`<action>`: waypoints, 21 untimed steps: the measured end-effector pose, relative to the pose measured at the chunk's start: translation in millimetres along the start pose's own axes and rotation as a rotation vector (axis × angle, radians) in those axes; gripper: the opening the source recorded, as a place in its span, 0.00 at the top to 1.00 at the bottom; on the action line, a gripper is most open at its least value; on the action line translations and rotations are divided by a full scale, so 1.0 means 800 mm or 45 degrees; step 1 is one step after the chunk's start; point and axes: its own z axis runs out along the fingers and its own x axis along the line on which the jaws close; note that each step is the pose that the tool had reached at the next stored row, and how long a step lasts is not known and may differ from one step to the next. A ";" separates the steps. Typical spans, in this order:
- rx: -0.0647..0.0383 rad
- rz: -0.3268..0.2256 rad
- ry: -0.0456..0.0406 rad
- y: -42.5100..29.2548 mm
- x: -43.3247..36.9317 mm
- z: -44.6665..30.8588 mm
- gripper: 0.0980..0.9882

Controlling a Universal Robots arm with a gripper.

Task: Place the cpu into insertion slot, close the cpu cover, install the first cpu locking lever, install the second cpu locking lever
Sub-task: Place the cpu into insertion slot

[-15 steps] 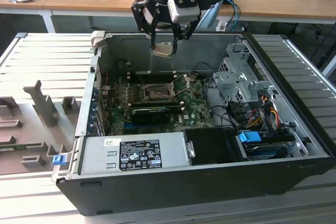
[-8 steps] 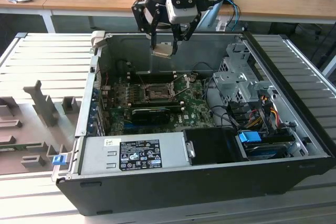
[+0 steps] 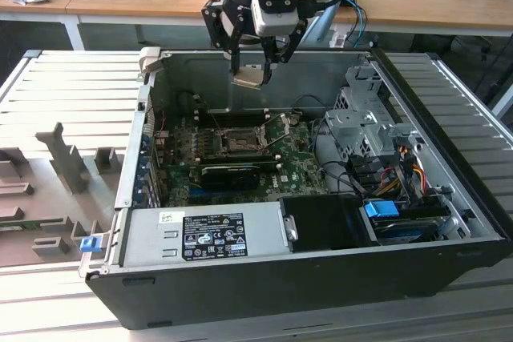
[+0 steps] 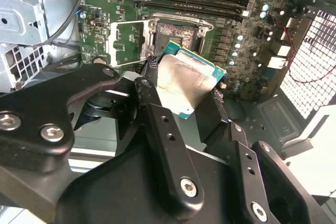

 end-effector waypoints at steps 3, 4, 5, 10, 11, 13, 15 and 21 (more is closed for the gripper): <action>0.000 0.019 -0.002 0.0000 0.000 0.0001 0.52; 0.000 0.024 -0.002 0.0000 0.000 0.0002 0.52; -0.001 0.030 -0.003 0.0000 0.000 0.0002 0.52; -0.001 0.062 -0.005 0.0000 0.000 0.0004 0.52; -0.001 0.069 -0.006 0.0000 0.000 0.0004 0.52; -0.001 0.081 -0.007 0.0000 0.000 0.0005 0.52; -0.001 0.092 -0.008 0.0000 0.000 0.0005 0.52; -0.001 0.153 -0.013 -0.0001 0.000 0.0011 0.52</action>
